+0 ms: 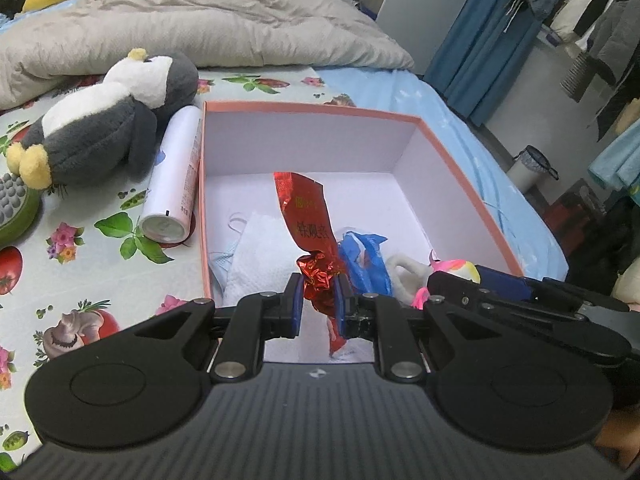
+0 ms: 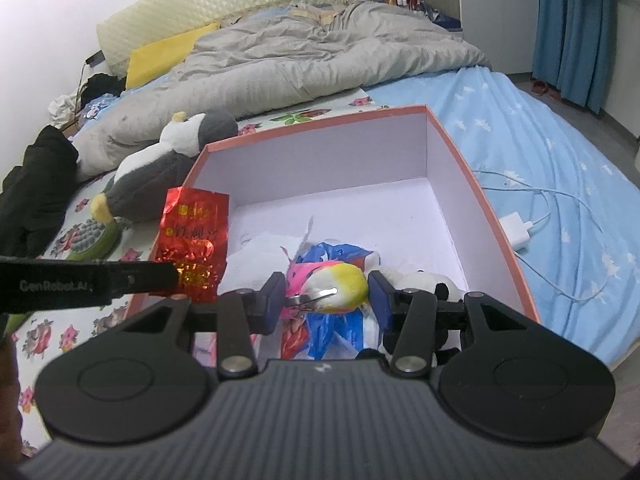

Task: Organize soft objects
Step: 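Lower both items into the pink box and open both grippers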

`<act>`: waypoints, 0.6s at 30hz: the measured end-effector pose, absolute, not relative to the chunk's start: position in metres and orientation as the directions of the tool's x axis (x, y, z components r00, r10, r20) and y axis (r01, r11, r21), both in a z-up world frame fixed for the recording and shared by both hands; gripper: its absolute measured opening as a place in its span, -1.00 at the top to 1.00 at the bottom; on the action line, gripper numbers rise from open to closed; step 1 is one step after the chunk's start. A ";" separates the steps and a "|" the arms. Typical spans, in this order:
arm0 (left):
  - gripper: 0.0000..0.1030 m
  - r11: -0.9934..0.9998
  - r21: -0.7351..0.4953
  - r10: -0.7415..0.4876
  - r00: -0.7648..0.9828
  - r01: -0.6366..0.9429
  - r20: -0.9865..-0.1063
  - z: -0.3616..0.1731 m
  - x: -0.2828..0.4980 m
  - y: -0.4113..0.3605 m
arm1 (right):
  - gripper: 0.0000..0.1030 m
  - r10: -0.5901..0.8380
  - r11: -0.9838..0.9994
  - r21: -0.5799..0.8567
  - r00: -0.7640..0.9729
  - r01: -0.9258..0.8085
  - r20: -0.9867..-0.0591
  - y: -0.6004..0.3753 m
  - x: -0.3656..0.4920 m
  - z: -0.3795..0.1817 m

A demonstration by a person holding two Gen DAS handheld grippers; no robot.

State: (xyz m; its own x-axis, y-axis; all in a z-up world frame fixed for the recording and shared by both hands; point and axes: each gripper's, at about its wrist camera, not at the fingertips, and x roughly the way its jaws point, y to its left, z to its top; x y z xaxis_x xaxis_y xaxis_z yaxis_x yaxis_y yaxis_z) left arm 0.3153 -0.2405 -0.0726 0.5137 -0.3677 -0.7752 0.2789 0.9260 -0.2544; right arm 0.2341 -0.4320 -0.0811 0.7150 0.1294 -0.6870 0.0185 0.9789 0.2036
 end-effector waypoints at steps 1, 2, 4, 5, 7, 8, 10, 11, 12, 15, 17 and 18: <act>0.63 0.927 -0.254 -0.366 0.512 0.278 -0.777 -0.074 0.317 -0.241 | 0.06 0.132 0.978 0.208 0.713 0.019 -0.689 -0.433 0.237 -0.083; 0.63 0.927 -0.251 -0.364 0.512 0.277 -0.778 -0.075 0.319 -0.242 | 0.05 0.133 0.978 0.209 0.712 0.020 -0.690 -0.434 0.239 -0.084; 0.63 0.929 -0.245 -0.360 0.515 0.278 -0.778 -0.075 0.319 -0.244 | 0.06 0.134 0.977 0.211 0.710 0.020 -0.691 -0.435 0.242 -0.085; 0.63 0.928 -0.244 -0.360 0.517 0.280 -0.777 -0.074 0.318 -0.245 | 0.05 0.136 0.977 0.213 0.711 0.019 -0.690 -0.435 0.242 -0.086; 0.63 0.929 -0.242 -0.359 0.521 0.280 -0.775 -0.073 0.316 -0.245 | 0.04 0.135 0.977 0.213 0.710 0.022 -0.691 -0.436 0.243 -0.086; 0.63 0.928 -0.244 -0.362 0.521 0.283 -0.773 -0.071 0.314 -0.245 | 0.03 0.136 0.976 0.215 0.710 0.022 -0.691 -0.436 0.242 -0.086; 0.63 0.928 -0.240 -0.360 0.530 0.284 -0.768 -0.067 0.311 -0.244 | -0.01 0.138 0.975 0.219 0.708 0.025 -0.692 -0.437 0.241 -0.085; 0.63 0.929 -0.239 -0.360 0.535 0.283 -0.765 -0.065 0.309 -0.243 | -0.03 0.138 0.975 0.220 0.705 0.026 -0.696 -0.438 0.241 -0.084; 0.63 0.929 -0.241 -0.361 0.540 0.282 -0.760 -0.061 0.307 -0.241 | -0.03 0.136 0.975 0.220 0.702 0.030 -0.699 -0.438 0.241 -0.084; 0.63 0.926 -0.241 -0.369 0.555 0.291 -0.746 -0.050 0.297 -0.238 | -0.03 0.134 0.973 0.228 0.714 0.037 -0.687 -0.440 0.233 -0.077; 0.62 0.923 -0.242 -0.375 0.566 0.298 -0.734 -0.041 0.290 -0.235 | -0.03 0.128 0.973 0.226 0.726 0.039 -0.675 -0.440 0.226 -0.069; 0.62 0.921 -0.243 -0.380 0.572 0.303 -0.727 -0.036 0.285 -0.234 | -0.03 0.124 0.973 0.225 0.735 0.041 -0.667 -0.440 0.221 -0.065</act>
